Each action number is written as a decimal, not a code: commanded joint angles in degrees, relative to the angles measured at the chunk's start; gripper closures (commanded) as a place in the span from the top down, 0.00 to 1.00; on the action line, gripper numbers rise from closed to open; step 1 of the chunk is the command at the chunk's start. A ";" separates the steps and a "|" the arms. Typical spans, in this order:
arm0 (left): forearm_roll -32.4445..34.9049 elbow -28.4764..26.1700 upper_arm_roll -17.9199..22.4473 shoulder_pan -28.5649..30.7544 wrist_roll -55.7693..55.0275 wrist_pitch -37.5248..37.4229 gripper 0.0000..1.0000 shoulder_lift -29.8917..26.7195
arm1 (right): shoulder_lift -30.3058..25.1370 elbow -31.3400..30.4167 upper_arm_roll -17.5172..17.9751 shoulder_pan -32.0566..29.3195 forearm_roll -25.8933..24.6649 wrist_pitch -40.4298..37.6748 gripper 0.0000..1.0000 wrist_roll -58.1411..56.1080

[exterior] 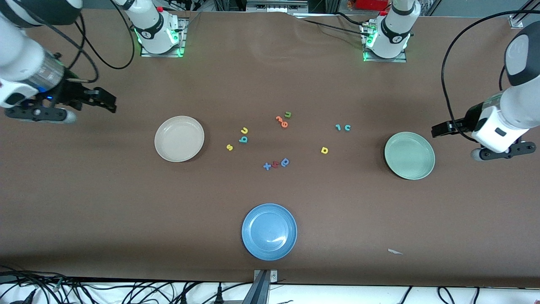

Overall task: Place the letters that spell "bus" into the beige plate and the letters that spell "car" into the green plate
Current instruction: 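Grasp the teal b with the right gripper while the left gripper grasps c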

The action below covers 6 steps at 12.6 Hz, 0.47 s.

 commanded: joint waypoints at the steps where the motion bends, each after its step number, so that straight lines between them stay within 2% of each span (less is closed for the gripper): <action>1: -3.08 0.14 -0.56 -0.83 -4.58 2.60 1.00 2.06 | 5.53 0.99 0.13 5.70 -0.72 1.53 1.00 6.81; 4: -2.99 -0.22 -0.56 -4.86 -12.48 7.00 1.00 6.18 | 12.46 0.81 0.13 11.32 -0.45 6.79 1.00 9.79; 6: -2.82 -1.35 -0.56 -6.02 -14.87 7.45 0.99 8.48 | 16.16 0.63 0.13 14.32 -0.45 12.15 1.00 18.03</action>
